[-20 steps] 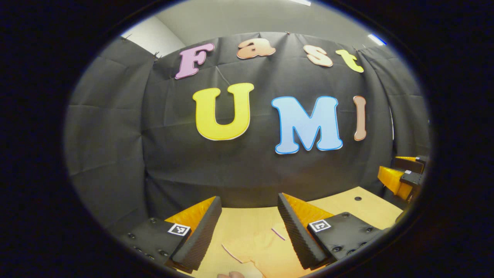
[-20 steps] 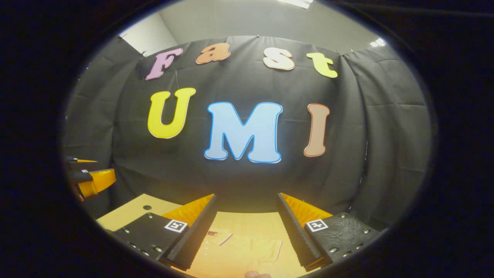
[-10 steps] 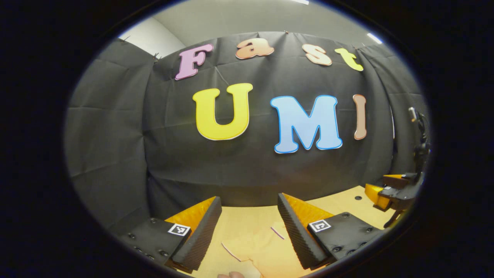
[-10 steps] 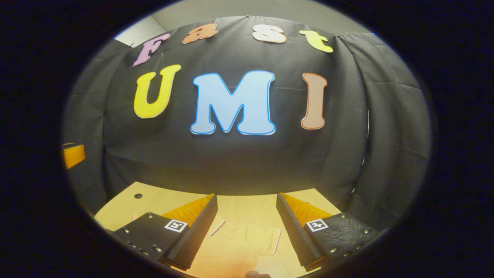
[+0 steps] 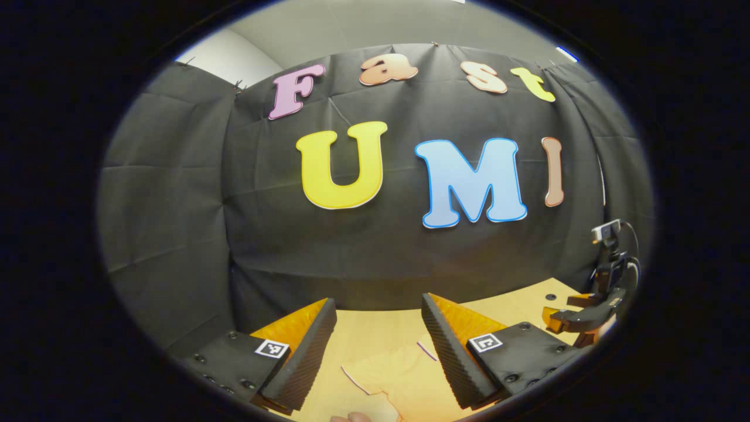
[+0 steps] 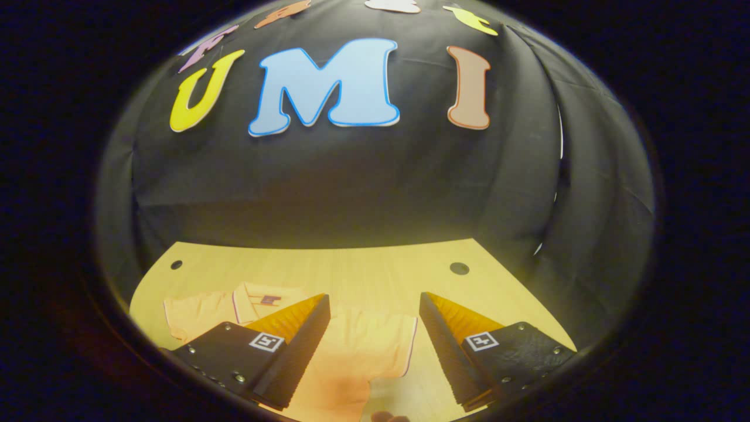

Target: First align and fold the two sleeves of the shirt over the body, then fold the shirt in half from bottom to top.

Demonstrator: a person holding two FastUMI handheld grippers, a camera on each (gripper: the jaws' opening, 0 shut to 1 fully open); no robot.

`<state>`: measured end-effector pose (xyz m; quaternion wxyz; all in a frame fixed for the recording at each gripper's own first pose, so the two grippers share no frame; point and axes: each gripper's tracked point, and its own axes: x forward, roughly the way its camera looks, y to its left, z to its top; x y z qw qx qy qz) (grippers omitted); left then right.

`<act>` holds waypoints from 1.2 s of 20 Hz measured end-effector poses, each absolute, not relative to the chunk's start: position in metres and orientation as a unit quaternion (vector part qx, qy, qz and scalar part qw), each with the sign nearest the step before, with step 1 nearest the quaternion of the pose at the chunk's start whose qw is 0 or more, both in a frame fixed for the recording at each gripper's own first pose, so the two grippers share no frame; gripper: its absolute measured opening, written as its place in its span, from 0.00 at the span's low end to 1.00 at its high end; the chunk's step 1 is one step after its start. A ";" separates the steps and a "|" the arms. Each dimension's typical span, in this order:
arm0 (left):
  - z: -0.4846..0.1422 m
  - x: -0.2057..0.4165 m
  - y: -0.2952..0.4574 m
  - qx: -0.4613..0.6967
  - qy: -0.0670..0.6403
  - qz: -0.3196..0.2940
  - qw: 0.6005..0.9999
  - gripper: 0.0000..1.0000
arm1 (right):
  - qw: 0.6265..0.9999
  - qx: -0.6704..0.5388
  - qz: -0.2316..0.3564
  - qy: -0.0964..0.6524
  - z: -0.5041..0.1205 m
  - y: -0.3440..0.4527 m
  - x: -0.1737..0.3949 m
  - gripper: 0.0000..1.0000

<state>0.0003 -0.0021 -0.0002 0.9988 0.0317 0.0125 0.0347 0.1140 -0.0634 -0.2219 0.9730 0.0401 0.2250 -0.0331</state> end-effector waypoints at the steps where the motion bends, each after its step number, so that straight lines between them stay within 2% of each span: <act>1: 0.000 0.002 -0.003 0.033 0.014 0.038 0.999 1.00 | 0.970 0.042 -0.035 0.239 -0.238 -0.065 0.117 0.98; 2: -0.001 0.004 -0.001 0.035 0.015 0.040 0.998 0.96 | 0.966 0.044 -0.036 0.251 -0.248 -0.067 0.120 0.96; 10: -0.007 0.004 0.009 0.037 0.028 0.060 0.997 0.96 | 0.935 0.058 -0.041 0.347 -0.337 -0.076 0.131 0.97; 11: -0.007 0.004 0.011 0.037 0.029 0.062 0.997 1.00 | 0.932 0.060 -0.041 0.356 -0.347 -0.075 0.129 0.97; 12: -0.008 0.004 0.012 0.038 0.031 0.065 0.997 1.00 | 0.927 0.063 -0.041 0.368 -0.355 -0.075 0.129 0.96; 13: -0.009 0.004 0.013 0.039 0.032 0.068 0.996 0.96 | 0.924 0.066 -0.042 0.375 -0.362 -0.075 0.128 0.96; 15: -0.011 0.004 0.016 0.040 0.034 0.073 0.996 0.96 | 0.918 0.072 -0.045 0.387 -0.372 -0.075 0.128 0.97; 16: -0.011 0.004 0.018 0.040 0.035 0.075 0.996 1.00 | 0.915 0.072 -0.046 0.394 -0.377 -0.075 0.128 0.97; 19: -0.012 0.004 0.017 0.039 0.035 0.077 0.996 1.00 | 0.905 0.082 -0.043 0.416 -0.389 -0.074 0.123 0.97; 21: -0.012 0.004 0.018 0.039 0.034 0.080 0.995 0.92 | 0.905 0.091 -0.048 0.413 -0.390 -0.074 0.125 0.97; 22: -0.012 0.004 0.019 0.039 0.034 0.081 0.995 0.92 | 0.904 0.093 -0.045 0.414 -0.390 -0.074 0.127 0.94; 23: -0.015 0.004 0.018 0.038 0.035 0.082 0.995 0.96 | 0.905 0.093 -0.041 0.413 -0.387 -0.071 0.127 0.89; 24: -0.015 0.004 0.019 0.037 0.036 0.082 0.995 0.97 | 0.904 0.093 -0.033 0.417 -0.389 -0.068 0.127 0.73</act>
